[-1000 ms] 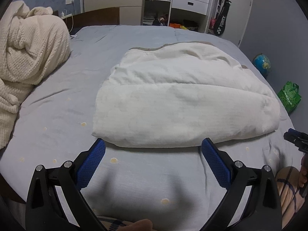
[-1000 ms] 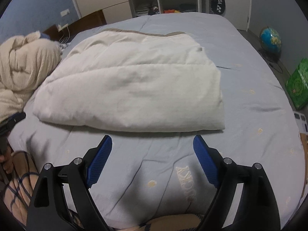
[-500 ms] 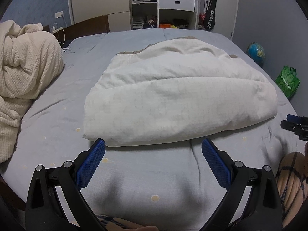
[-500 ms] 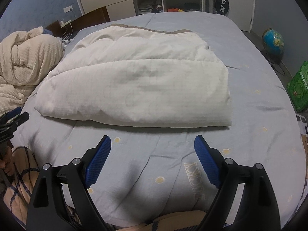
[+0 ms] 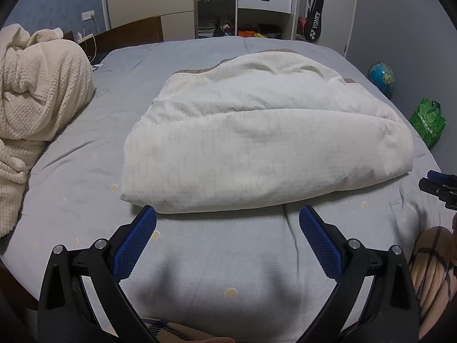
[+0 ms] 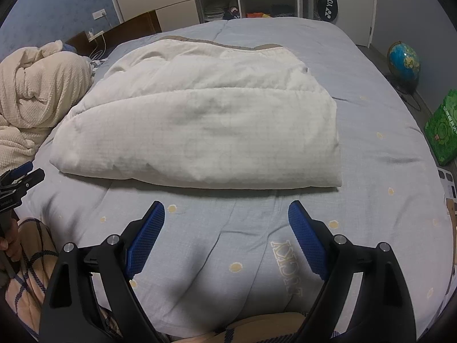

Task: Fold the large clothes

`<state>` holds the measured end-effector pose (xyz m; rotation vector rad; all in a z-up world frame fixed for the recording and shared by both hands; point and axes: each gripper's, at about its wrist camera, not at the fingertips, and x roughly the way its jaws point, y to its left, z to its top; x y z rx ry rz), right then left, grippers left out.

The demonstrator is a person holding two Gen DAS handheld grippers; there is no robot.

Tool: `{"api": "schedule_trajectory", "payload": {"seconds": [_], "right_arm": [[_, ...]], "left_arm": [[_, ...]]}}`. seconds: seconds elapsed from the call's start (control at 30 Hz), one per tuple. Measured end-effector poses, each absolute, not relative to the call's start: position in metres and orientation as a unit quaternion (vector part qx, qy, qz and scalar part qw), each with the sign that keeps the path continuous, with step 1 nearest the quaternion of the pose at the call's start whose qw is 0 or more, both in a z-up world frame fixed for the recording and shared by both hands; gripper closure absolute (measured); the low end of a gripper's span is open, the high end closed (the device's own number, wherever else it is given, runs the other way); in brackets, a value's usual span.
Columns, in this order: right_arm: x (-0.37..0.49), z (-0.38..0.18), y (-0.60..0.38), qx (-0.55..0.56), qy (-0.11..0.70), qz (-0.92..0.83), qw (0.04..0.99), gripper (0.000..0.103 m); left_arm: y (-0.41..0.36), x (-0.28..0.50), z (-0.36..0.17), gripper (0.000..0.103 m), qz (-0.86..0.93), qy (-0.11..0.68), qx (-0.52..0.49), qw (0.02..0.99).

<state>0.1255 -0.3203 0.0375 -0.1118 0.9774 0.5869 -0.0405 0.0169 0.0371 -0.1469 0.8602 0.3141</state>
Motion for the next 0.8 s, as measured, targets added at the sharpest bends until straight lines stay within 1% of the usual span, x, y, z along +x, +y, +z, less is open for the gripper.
{"api": "schedule_trajectory", "payload": {"seconds": [0.8], "right_arm": [[0.1250, 0.0368, -0.3207, -0.052, 0.464, 0.277, 0.840, 0.019]], "left_arm": [[0.0156, -0.0393, 0.0360, 0.007, 0.151, 0.417, -0.070, 0.894]]}}
